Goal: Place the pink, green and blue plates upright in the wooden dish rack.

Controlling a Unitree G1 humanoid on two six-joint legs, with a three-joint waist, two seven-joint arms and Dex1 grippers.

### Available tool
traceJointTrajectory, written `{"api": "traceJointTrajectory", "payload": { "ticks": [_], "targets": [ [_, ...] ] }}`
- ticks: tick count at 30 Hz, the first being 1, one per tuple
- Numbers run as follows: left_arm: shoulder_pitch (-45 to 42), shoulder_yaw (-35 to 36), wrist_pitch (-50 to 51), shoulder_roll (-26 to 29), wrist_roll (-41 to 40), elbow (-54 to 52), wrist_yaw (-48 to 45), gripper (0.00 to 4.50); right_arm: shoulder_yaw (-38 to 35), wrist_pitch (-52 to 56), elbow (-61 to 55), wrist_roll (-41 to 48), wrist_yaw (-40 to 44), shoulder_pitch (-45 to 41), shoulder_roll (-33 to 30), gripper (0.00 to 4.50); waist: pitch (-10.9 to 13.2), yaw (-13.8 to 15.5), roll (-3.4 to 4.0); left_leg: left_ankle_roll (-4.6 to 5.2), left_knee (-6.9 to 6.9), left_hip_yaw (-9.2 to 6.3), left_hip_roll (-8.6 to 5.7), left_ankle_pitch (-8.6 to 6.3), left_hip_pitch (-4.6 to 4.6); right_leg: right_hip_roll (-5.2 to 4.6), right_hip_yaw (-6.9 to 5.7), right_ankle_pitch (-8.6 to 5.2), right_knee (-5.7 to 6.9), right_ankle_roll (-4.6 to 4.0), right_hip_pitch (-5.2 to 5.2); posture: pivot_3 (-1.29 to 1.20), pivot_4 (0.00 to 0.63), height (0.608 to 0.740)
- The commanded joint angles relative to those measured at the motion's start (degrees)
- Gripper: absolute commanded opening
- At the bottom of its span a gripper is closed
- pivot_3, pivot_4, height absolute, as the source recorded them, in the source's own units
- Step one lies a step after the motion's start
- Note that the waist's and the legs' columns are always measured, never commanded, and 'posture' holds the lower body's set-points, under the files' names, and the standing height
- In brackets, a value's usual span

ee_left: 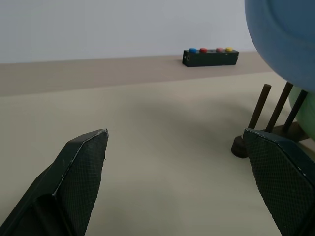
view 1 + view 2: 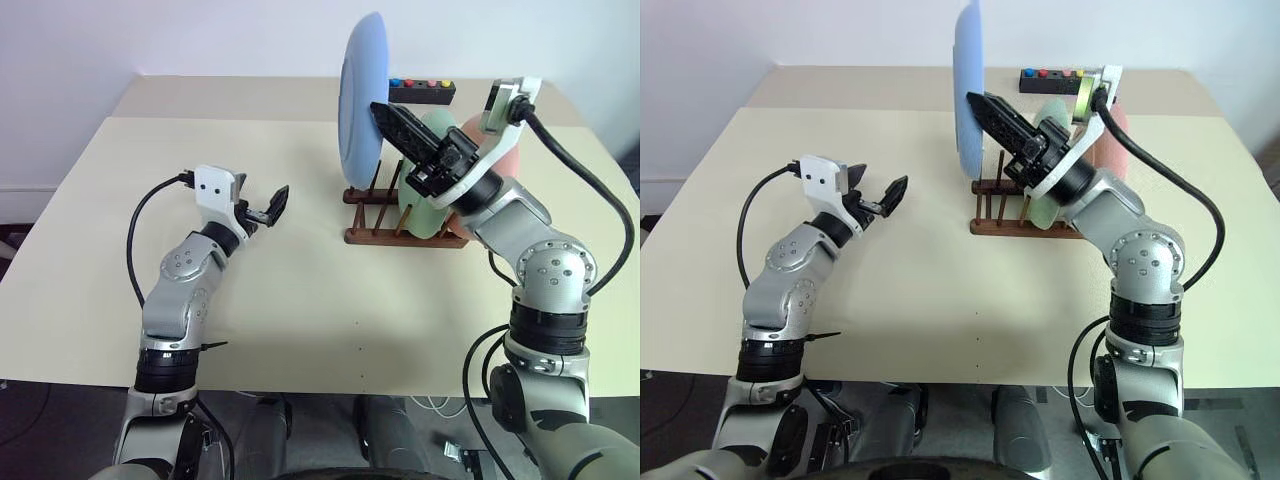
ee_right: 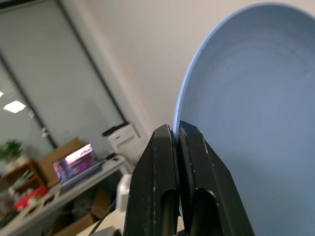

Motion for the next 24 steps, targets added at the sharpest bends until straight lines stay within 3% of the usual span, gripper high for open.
{"api": "traceJointTrajectory", "payload": {
  "ticks": [1, 10, 24],
  "targets": [
    [-0.1, -0.7, -0.5, -0.1, -0.1, -2.3, -0.1, 4.47, -2.6, 0.3, 1.2, 1.9, -2.3, -1.9, 0.4, 0.00, 0.0, 0.0, 0.00, 0.00, 0.00, 0.00, 0.00, 0.00, 0.00, 0.00, 0.00, 0.00, 0.00, 0.00, 0.00, 0.00, 0.150, 0.734],
    [1.2, -1.8, -0.6, 0.4, -2.3, -4.5, -4.3, 4.47, -4.3, 2.8, 3.1, 4.9, -5.1, -2.0, 0.5, 0.00, 0.0, -0.1, 0.01, 0.00, -0.03, 0.00, 0.00, 0.00, -0.01, 0.00, 0.01, 0.00, 0.00, 0.00, -0.03, 0.00, 0.150, 0.734],
    [8.3, -5.8, 3.5, 10.8, -6.6, -11.7, -18.2, 4.47, -4.8, 7.5, 4.2, 7.1, -6.4, -1.5, -0.3, 0.00, 0.0, -0.2, 0.07, 0.01, -0.05, 0.02, 0.01, 0.00, -0.01, 0.01, 0.03, -0.03, -0.01, -0.04, -0.05, 0.00, 0.150, 0.734]
  ]
}}
